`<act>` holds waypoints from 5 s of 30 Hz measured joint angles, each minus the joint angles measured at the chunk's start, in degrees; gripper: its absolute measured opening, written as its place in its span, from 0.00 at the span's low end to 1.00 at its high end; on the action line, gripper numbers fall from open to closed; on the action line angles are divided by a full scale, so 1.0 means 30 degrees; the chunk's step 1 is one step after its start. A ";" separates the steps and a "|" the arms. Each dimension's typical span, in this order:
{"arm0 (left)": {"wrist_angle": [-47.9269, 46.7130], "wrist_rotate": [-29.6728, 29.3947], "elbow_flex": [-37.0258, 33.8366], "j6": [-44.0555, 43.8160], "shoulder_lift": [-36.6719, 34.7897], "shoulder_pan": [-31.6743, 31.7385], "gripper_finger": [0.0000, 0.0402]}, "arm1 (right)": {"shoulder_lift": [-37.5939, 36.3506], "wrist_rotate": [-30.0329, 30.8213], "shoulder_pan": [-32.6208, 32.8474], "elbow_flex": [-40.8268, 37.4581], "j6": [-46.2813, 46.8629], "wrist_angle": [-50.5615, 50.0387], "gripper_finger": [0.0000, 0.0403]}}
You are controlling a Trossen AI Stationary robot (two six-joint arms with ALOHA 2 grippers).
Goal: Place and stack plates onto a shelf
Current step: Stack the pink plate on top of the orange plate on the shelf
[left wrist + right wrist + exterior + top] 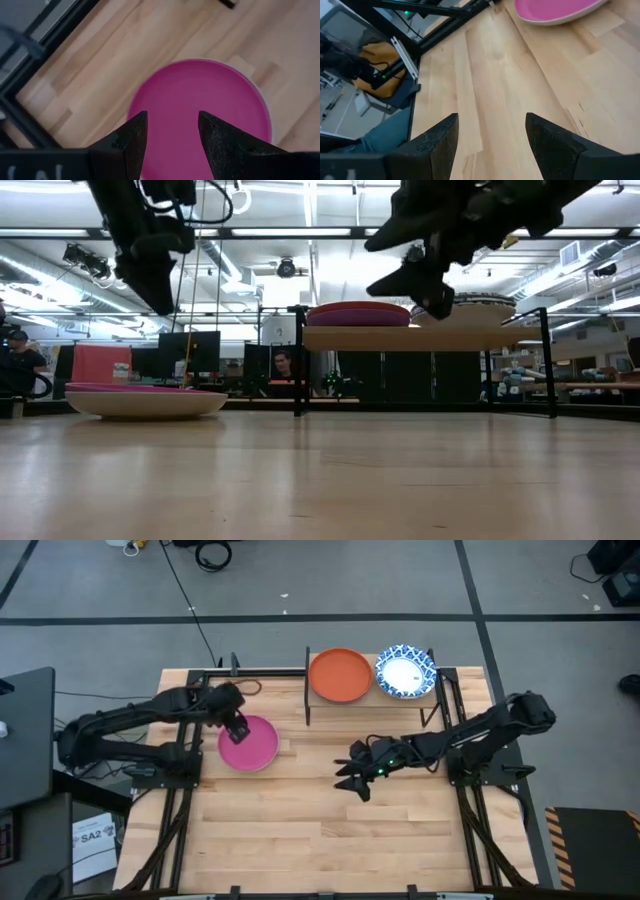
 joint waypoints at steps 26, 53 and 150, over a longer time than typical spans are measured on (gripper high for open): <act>0.0173 0.3812 -0.0025 0.4486 0.5229 0.8403 0.46 | 0.2164 -0.0053 0.0000 0.0000 -0.0556 0.1532 0.59; 0.0176 0.4279 -0.0022 0.5091 1.0131 0.8671 0.45 | 0.2164 -0.0061 0.0000 0.0000 -0.0556 0.1528 0.59; -0.1898 0.8221 -0.0015 0.3282 0.2936 0.7422 0.03 | 0.2150 0.6280 -0.0002 0.0000 0.3297 0.4850 0.59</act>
